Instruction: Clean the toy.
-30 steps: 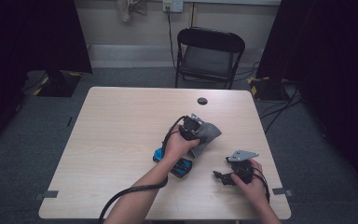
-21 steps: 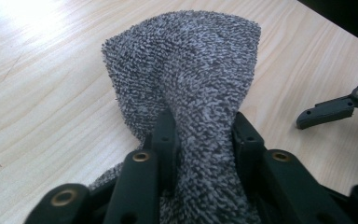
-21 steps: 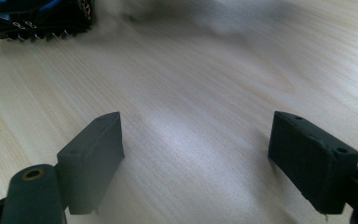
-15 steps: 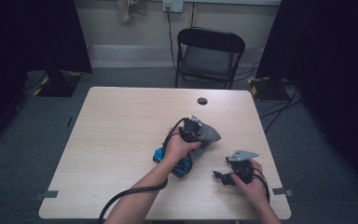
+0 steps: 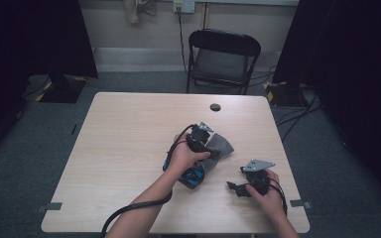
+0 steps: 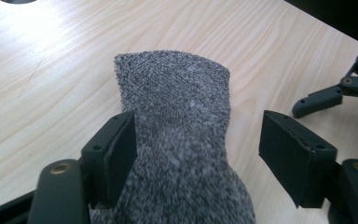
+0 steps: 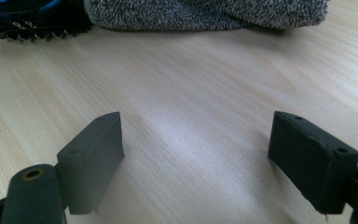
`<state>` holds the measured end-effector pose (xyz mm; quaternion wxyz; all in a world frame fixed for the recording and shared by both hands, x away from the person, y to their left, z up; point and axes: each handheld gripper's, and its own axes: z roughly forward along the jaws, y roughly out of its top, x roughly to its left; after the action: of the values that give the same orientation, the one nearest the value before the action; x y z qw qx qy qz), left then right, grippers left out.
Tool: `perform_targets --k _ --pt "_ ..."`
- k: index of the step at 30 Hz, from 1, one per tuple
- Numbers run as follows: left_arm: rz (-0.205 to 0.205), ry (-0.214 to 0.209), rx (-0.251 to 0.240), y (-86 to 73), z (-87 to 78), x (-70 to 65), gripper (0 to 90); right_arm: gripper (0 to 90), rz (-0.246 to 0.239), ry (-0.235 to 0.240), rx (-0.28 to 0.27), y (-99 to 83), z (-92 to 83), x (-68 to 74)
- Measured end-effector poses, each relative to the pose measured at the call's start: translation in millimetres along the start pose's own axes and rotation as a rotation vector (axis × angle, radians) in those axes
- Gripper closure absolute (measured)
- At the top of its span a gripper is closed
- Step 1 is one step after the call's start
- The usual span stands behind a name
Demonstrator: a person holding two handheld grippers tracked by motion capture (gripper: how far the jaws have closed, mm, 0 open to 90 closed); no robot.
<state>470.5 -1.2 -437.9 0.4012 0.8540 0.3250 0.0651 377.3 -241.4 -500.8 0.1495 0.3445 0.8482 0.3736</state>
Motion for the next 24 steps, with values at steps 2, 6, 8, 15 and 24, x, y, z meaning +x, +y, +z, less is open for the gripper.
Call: perform_targets --k 2,6,8,15,24 --pt "0.008 0.003 -0.004 -1.7 -5.6 1.2 25.2 17.3 0.000 0.000 0.000 0.0 0.0 0.0" --pt "0.009 0.009 -0.014 -5.6 -19.5 3.7 25.0 17.3 0.000 0.000 0.000 0.0 0.0 0.0" --pt "0.009 0.010 -0.013 -8.5 -25.9 4.7 25.0 17.3 0.000 0.000 0.000 0.0 0.0 0.0" --pt "0.007 0.015 -0.007 -28.0 -49.1 9.9 24.5 17.3 0.001 -0.001 0.001 0.1 -0.1 0.1" --pt "0.004 0.002 -0.007 -59.3 -69.9 11.1 24.3 17.3 0.001 0.000 0.000 0.0 0.0 0.1"
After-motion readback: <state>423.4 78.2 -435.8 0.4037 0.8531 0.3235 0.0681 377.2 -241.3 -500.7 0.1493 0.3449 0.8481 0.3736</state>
